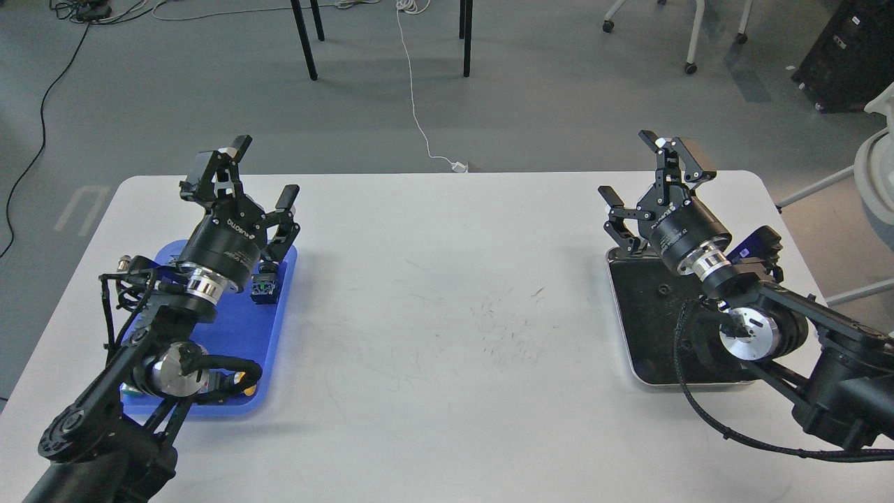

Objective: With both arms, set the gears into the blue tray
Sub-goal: 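Raise the right gripper and swing it over the metal tray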

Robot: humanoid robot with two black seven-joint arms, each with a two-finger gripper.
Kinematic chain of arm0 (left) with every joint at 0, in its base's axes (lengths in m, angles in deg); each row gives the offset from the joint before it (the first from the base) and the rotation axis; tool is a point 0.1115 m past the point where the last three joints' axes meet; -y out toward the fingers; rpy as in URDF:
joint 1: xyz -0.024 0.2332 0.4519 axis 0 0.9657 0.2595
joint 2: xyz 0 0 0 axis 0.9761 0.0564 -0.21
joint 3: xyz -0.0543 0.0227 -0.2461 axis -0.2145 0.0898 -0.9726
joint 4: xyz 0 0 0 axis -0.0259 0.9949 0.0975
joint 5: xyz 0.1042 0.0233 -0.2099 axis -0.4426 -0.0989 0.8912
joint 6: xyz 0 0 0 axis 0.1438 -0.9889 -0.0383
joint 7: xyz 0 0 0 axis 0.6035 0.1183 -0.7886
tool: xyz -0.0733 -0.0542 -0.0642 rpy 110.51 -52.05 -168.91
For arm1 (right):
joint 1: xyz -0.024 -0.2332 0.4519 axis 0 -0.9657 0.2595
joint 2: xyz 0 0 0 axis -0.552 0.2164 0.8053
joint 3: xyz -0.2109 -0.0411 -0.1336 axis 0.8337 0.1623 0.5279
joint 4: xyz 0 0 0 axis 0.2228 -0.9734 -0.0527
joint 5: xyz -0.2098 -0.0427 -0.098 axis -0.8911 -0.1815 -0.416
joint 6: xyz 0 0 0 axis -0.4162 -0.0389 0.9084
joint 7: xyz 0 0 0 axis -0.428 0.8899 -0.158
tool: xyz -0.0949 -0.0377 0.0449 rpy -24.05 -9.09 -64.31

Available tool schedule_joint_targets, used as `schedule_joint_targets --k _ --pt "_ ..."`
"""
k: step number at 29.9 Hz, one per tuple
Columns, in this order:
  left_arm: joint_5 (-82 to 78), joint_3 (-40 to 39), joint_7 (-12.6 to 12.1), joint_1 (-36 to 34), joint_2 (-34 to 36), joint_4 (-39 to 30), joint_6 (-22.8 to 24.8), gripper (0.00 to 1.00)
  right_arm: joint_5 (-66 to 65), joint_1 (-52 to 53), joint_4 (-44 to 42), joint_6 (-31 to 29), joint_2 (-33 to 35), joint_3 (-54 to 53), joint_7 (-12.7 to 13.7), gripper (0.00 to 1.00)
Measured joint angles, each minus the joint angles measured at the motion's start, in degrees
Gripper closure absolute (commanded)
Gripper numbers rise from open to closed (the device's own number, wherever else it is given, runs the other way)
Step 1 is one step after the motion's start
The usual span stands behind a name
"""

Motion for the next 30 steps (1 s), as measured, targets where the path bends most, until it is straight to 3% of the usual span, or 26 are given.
schedule_joint_targets --k 20,25,30 --pt "0.4 1.4 0.6 -0.3 3.2 0.4 0.2 0.01 -1.6 1.3 0.2 -0.5 0.7 1.6 0.0 0.01" --pt "0.2 1.8 3.0 0.0 3.7 -0.2 0.3 0.01 -13.3 7.0 0.7 -0.8 6.0 6.9 0.0 0.01" --pt "0.1 2.4 4.2 0.1 3.8 -0.9 0.3 0.01 -30.8 18.9 2.6 -1.8 13.8 20.5 0.0 0.01"
